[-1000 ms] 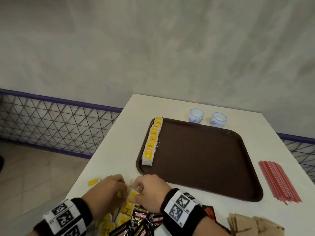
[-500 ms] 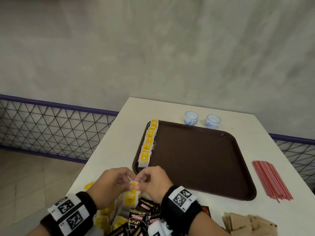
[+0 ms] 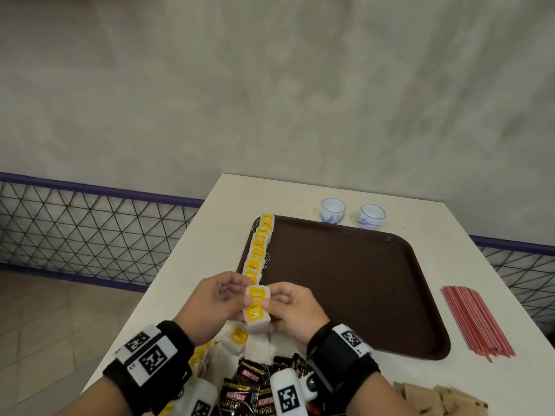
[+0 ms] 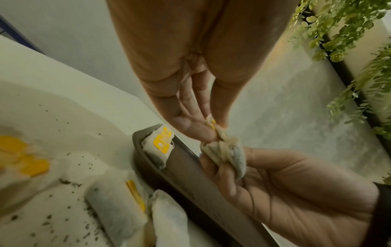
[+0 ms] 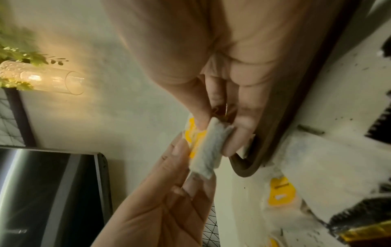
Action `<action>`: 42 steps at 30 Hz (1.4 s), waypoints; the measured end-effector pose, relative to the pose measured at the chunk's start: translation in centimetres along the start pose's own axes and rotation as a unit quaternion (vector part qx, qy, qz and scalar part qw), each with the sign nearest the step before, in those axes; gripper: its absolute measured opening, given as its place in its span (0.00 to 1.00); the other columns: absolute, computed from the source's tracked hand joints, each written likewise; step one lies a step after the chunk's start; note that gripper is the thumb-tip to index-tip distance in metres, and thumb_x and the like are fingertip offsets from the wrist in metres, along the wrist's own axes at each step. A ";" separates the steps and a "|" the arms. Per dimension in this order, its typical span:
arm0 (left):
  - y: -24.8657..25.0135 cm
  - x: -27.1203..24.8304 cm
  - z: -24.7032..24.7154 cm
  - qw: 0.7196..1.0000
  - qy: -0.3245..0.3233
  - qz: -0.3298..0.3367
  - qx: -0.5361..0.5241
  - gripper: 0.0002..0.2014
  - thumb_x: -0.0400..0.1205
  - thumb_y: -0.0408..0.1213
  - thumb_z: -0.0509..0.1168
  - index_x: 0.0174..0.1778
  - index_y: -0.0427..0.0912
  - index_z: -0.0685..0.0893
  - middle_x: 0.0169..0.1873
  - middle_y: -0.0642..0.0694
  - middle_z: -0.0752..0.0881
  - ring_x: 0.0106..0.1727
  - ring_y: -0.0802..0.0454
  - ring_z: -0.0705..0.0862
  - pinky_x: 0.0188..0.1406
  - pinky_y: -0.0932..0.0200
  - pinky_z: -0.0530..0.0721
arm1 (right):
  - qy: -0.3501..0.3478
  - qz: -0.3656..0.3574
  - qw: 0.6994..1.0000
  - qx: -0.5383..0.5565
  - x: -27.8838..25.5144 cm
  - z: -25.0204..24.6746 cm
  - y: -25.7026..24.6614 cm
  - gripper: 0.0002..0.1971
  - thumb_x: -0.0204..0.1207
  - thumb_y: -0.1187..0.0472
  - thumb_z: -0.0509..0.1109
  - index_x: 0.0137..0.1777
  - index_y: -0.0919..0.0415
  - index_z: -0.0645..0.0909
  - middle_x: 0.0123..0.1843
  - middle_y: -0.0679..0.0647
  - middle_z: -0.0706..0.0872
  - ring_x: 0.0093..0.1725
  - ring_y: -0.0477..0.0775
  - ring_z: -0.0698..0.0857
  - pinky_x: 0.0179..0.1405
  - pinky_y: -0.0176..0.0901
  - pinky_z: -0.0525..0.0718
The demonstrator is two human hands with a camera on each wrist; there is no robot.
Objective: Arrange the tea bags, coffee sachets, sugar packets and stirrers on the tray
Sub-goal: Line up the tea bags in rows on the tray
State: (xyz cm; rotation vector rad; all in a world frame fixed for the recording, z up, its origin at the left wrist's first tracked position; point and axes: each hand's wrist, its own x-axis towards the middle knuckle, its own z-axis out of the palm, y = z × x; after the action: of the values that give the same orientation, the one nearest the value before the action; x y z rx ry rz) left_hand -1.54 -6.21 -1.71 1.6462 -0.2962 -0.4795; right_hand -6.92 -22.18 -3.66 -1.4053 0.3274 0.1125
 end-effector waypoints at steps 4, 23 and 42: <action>-0.9 -0.5 0.2 0.999 0.008 -0.007 0.041 0.22 0.60 0.35 0.81 0.49 0.43 0.86 0.45 0.42 0.87 0.37 0.49 0.88 0.34 0.55 0.88 | 0.008 0.022 1.000 0.015 0.1 -0.2 0.4 0.06 0.78 0.72 0.69 0.53 0.69 0.84 0.47 0.65 0.90 0.47 0.63 0.89 0.54 0.69 0.85; -1.3 3.6 -1.1 0.972 0.038 0.038 0.231 0.13 0.70 0.23 0.73 0.39 0.47 0.86 0.37 0.45 0.87 0.39 0.50 0.85 0.40 0.68 0.81 | 0.137 0.048 0.986 0.082 0.0 -3.2 -0.3 0.04 0.79 0.73 0.67 0.51 0.70 0.82 0.51 0.68 0.89 0.48 0.61 0.90 0.41 0.48 0.90; -0.6 5.7 -0.9 0.937 0.030 0.085 0.337 0.14 0.73 0.23 0.69 0.33 0.46 0.75 0.31 0.53 0.77 0.33 0.57 0.74 0.33 0.80 0.71 | 0.113 0.013 0.993 0.033 -0.5 -3.9 0.2 0.04 0.78 0.72 0.69 0.49 0.65 0.83 0.45 0.61 0.90 0.45 0.56 0.91 0.44 0.50 0.90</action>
State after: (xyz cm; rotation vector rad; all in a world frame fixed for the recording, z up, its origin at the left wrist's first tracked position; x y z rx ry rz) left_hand 3.79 -7.95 -3.05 2.2704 -0.5999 -0.1968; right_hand -8.08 -25.95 -4.18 -1.3512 0.5321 -0.0362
